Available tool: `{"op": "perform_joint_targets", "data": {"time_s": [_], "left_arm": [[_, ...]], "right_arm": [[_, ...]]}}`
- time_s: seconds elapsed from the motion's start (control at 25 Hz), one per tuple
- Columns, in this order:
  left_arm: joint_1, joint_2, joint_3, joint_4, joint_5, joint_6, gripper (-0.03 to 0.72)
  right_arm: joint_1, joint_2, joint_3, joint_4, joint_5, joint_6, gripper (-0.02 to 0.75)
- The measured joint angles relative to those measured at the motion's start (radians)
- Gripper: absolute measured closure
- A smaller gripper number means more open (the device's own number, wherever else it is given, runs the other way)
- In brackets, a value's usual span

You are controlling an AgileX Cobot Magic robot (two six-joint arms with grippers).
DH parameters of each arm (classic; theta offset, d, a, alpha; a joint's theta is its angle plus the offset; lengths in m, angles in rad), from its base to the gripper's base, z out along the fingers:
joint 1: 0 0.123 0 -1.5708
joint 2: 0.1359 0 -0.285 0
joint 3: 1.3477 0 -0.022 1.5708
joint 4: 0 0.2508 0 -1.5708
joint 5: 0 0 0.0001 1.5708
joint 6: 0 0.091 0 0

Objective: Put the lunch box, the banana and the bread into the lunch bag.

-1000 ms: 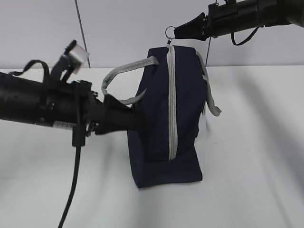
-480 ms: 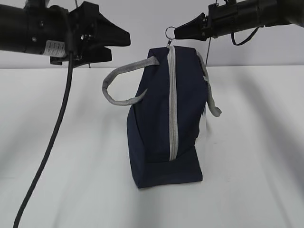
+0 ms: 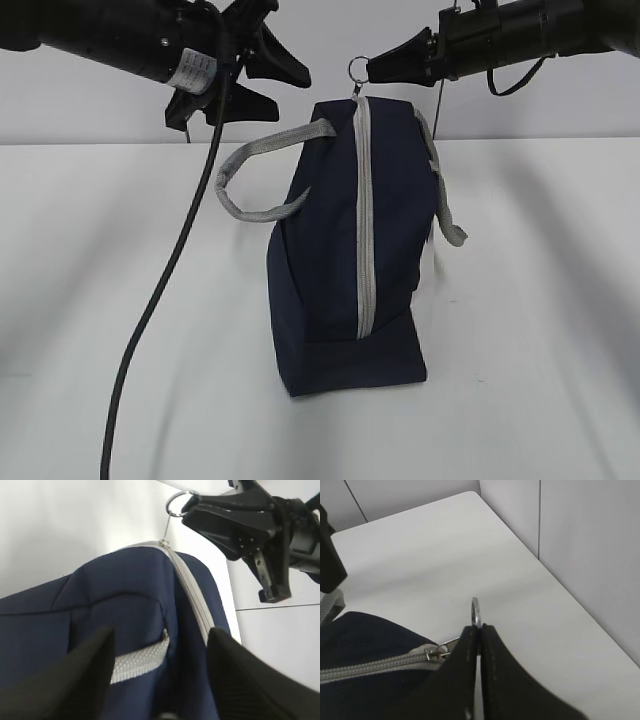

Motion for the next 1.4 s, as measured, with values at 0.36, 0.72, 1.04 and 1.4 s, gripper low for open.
{"op": "perform_joint_targets", "data": {"time_s": [0.36, 0.72, 1.04, 1.4], "left_arm": [[-0.049, 0.197, -0.269, 0.201, 0.107, -0.249, 0.292], [-0.061, 0.222, -0.306, 0.205, 0.102, -0.282, 0.639], [-0.064, 0.236, -0.41, 0.215, 0.155, -0.258, 0.673], [-0.064, 0.238, -0.425, 0.222, 0.188, -0.236, 0.674]], "right_arm": [[0.0, 0.0, 0.0, 0.0, 0.0, 0.0, 0.738], [0.0, 0.0, 0.0, -0.005, 0.0, -0.002, 0.738], [0.0, 0.0, 0.0, -0.053, 0.006, -0.074, 0.738], [0.0, 0.028, -0.005, -0.041, 0.016, -0.09, 0.738]]}}
